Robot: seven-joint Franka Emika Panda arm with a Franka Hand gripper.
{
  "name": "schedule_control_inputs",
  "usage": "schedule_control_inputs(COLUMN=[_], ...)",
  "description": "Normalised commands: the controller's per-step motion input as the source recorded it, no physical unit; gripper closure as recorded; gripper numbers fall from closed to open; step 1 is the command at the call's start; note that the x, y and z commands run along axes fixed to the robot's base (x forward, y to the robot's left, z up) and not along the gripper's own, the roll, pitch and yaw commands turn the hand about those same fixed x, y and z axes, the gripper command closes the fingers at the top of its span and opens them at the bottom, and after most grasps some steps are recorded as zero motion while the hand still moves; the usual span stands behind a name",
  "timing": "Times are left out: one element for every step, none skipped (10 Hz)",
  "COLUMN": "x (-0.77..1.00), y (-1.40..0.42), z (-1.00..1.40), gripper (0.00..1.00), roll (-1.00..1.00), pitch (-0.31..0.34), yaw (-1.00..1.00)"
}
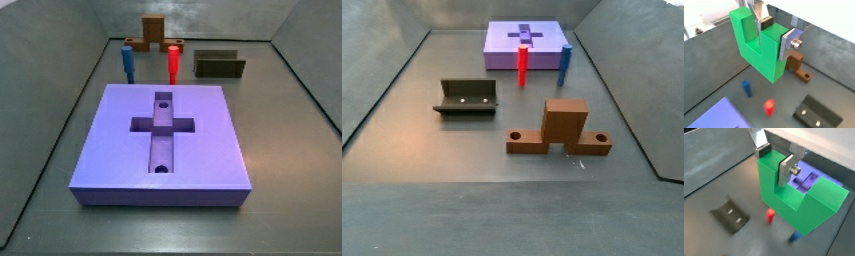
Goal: Pick up the green object. Move up. Move to above the board. Insert the green object.
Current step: Move to above the board, then insert the green object.
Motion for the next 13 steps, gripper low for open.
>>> schedule_control_inputs(x=[-0.08,-0.07,-0.06,-0.04,0.0,0.06,0.06,0.04,0.0,-0.24,0.0,0.06,0.4], y=[-1.4,-1.4,-1.4,-1.4,-0.94,-0.44,-0.3,-0.19,0.0,-0.09,-0.02,-0.43,-0.19], z=[0.2,0.22,0.23,0.24,0.17,0.08,0.06,0.05,-0.04,0.0,0.0,-0.03,-0.66], gripper=[1.0,1.0,1.0,1.0,1.0,1.0,1.0,1.0,1.0,1.0,1.0,1.0,1.0], roll=[0.0,0.01,-0.01,0.0,0.01,0.0,0.0,0.01,-0.01,0.0,0.0,0.16,-0.03], pitch=[0.02,0.03,0.054,0.084,0.107,0.127,0.128,0.118,0.0,0.0,0.0,0.0,0.0], yaw=[0.01,0.01,0.01,0.01,0.01,0.0,0.0,0.01,0.0,0.0,0.0,-0.12,0.0])
